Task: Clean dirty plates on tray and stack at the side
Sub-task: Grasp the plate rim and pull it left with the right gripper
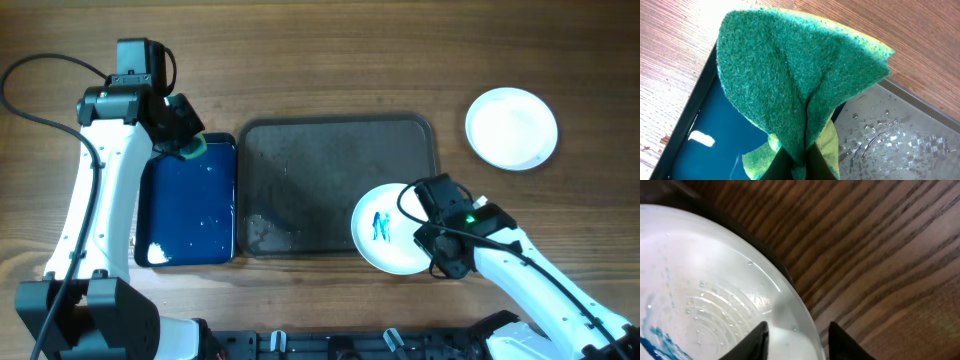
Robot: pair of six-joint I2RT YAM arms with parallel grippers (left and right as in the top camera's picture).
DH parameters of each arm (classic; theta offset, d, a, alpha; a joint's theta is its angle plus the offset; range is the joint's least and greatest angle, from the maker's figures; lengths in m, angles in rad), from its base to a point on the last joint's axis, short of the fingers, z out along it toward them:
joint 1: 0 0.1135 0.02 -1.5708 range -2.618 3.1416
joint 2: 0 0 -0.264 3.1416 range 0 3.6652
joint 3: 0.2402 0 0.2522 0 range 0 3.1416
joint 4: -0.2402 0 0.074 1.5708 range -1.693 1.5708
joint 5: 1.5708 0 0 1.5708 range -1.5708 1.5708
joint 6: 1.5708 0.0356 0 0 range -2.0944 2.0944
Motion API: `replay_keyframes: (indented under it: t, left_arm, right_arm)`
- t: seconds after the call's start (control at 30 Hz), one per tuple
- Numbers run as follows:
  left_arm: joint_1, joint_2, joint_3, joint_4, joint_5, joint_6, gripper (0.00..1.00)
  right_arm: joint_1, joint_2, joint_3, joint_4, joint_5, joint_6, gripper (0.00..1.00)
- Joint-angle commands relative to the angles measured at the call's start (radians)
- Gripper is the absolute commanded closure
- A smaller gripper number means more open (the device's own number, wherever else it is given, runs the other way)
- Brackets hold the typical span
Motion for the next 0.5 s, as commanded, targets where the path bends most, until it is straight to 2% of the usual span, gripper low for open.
replay_keyframes:
  t: [0.0,0.03,0.17,0.2,0.23,0.27,0.47]
  left_arm:
    - [-0.003,0.002,0.018,-0.001,-0.003,0.021,0.96]
    - [-0.003,0.002,0.018,-0.001,-0.003,0.021,0.96]
    - [-0.003,0.002,0.018,-0.005,-0.003,0.021,0.96]
    - [-0.003,0.002,0.018,-0.005,-0.003,0.021,0.96]
    - [-0.003,0.002,0.018,-0.005,-0.003,0.021,0.96]
    - [-0.003,0.002,0.018,-0.005,-0.003,0.021,0.96]
    - [-0.003,0.002,0.018,-0.007,-0.002,0.024,0.96]
  right_arm:
    - [-0.004,-0.011,0.0,0.024,0.02,-0.017,0.76]
    - [-0.004,-0.011,0.0,0.027,0.017,-0.018,0.83]
    - [-0.004,-0.011,0.0,0.031,0.0,-0.017,0.83]
    - [-0.004,-0.011,0.0,0.031,-0.003,-0.017,0.87]
    - [-0.004,-0.011,0.0,0.034,-0.009,-0.018,0.95]
    - [-0.004,-0.011,0.0,0.04,-0.021,-0.032,0.96]
    - [-0.004,-0.011,0.056,0.157,-0.093,-0.341,0.95]
